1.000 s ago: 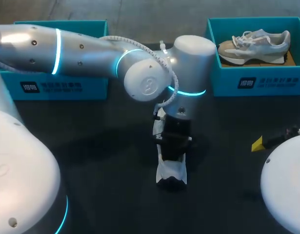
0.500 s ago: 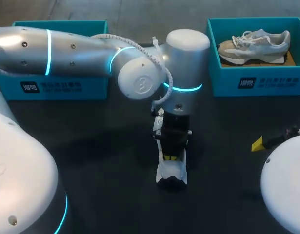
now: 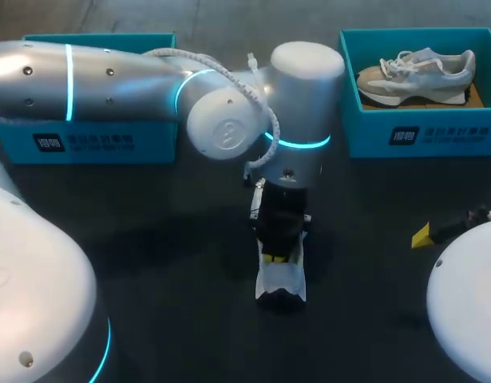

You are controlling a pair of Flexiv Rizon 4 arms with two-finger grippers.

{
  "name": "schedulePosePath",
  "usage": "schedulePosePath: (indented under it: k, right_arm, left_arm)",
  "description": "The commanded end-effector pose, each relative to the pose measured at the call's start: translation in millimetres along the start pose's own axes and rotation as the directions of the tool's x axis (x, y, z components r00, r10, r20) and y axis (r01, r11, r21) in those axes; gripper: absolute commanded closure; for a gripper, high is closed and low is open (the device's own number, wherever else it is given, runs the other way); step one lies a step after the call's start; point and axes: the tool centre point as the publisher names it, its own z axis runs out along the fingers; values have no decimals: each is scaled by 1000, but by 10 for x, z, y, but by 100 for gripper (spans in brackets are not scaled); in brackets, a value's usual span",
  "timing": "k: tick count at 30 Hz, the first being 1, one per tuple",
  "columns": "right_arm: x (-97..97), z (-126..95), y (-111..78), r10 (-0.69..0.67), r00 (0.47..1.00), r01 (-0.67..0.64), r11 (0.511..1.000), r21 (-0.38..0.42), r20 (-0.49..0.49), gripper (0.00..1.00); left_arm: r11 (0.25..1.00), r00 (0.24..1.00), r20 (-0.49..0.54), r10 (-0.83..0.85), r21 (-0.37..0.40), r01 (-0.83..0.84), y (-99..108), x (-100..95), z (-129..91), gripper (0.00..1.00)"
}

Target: Take the shoe out of the shoebox, open the shoe tongue, remove and reinsert the insole, then place the shoe into the shoebox

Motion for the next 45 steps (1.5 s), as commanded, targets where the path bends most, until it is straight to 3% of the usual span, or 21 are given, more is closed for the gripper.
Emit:
schedulePosePath:
  k: [1, 6, 16, 20, 31, 39, 45]
  right_arm:
    - [7, -27, -57, 1, 1000, -1, 1000, -7, 4, 0]
    - [7, -27, -57, 1, 1000, -1, 1000, -7, 4, 0]
    - [7, -27, -57, 1, 1000, -1, 1000, -7, 4, 0]
    - [7, -27, -57, 1, 1000, -1, 1000, -7, 4, 0]
    - [7, -27, -57, 1, 1000, -1, 1000, -7, 4, 0]
    - [7, -27, -57, 1, 1000, -1, 1000, -7, 4, 0]
    - [7, -27, -57, 1, 1000, -1, 1000, -7, 4, 0]
  left_arm:
    - [1000, 996, -90, -17, 8, 18, 87, -131, 50, 100]
    - [1000, 992, -125, -14, 18, 16, 89, -116, 169, 100]
    - [998, 994, -101, -43, 44, 47, 90, -98, 448, 100]
    - [998, 996, -71, -53, 36, 56, 85, -89, 401, 100]
    - [997, 997, 46, -57, -58, 59, 90, -90, -61, 100]
    - [995, 989, 133, -65, -63, 74, 129, -193, 89, 100]
    - [995, 989, 135, -67, -58, 75, 153, -221, 260, 100]
